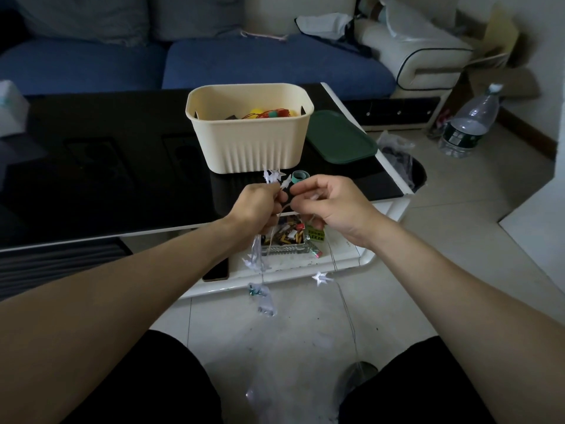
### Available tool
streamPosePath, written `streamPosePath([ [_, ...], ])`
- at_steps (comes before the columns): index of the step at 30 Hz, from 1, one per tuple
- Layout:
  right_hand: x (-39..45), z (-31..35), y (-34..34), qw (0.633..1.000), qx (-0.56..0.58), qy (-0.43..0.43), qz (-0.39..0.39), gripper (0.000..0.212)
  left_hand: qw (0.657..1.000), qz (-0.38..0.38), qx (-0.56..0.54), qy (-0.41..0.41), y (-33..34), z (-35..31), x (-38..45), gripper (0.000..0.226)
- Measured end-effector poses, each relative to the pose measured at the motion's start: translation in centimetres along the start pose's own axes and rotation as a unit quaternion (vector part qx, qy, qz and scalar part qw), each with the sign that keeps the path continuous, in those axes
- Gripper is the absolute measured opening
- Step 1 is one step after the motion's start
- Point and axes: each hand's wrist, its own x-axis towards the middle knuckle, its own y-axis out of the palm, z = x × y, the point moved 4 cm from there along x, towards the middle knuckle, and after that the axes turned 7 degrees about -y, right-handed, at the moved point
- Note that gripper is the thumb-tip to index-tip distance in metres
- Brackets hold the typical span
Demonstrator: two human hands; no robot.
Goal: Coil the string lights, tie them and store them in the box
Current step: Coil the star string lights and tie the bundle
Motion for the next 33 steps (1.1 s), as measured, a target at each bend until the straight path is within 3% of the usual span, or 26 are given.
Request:
streamPosePath([
  [16,0.1,-0.1,-0.5,1.0,-0.021,0.023,0.003,0.018,0.989,-0.037,-0.126,0.071,0.1,-0.5,0.8,0.037],
  [21,0.0,-0.2,-0.4,1.0,-0.01,0.007,0.018,0.019,0.988,0.007,-0.142,0.064,0.8,-0.2,0.9,0.041],
  [29,0.3,-0.1,-0.4,0.992,-0.101,-0.079,-0.004,0.024,0.996,0.002,0.048,0.075,1.3,0.3,0.0,0.034],
  [33,0.7,-0.3,-0.8,0.989,-0.109,-0.097,-0.034,0.04,0.996,0.04,0.071,0.027,1.7,0.7,-0.2,0.031],
])
